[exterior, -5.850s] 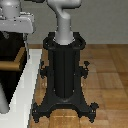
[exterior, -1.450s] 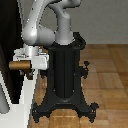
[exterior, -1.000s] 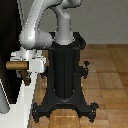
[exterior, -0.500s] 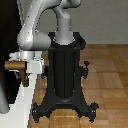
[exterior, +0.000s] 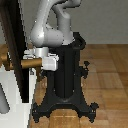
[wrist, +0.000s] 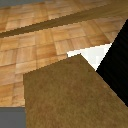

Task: Open the door by pressing down and pulling on the handle.

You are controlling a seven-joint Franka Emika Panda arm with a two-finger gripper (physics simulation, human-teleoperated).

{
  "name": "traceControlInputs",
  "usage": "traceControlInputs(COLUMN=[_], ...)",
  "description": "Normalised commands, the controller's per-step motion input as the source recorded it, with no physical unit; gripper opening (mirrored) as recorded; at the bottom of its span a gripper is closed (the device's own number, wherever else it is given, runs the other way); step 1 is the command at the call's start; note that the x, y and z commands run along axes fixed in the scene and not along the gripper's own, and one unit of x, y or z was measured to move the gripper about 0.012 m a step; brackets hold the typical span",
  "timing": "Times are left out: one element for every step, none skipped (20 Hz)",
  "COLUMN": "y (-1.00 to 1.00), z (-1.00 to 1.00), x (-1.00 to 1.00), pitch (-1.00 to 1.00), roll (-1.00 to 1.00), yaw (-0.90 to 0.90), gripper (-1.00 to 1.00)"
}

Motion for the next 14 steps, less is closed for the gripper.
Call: traceControlInputs(y=[1.0, 1.0, 1.0, 1.0, 1.0, 1.0, 1.0, 1.0, 1.0, 0.0, 0.0, 0.0, 1.0, 0.0], z=[0.0, 0.0, 0.0, 0.0, 0.0, 0.0, 0.0, 0.0, 0.0, 0.0, 0.0, 0.0, 0.0, 0.0], x=[0.0, 0.0, 0.0, 0.0, 0.0, 0.0, 0.0, 0.0, 0.0, 0.0, 0.0, 0.0, 0.0, 0.0], pitch=[0.0, 0.0, 0.0, 0.0, 0.0, 0.0, 0.0, 0.0, 0.0, 0.0, 0.0, 0.0, 0.0, 0.0], roll=[0.0, 0.0, 0.0, 0.0, 0.0, 0.0, 0.0, 0.0, 0.0, 0.0, 0.0, 0.0, 0.0, 0.0], yaw=[0.0, 0.0, 0.0, 0.0, 0.0, 0.0, 0.0, 0.0, 0.0, 0.0, 0.0, 0.0, 0.0, 0.0], gripper=[-1.0, -1.0, -1.0, -1.0, -1.0, -1.0, -1.0, -1.0, -1.0, -1.0, -1.0, -1.0, -1.0, -1.0])
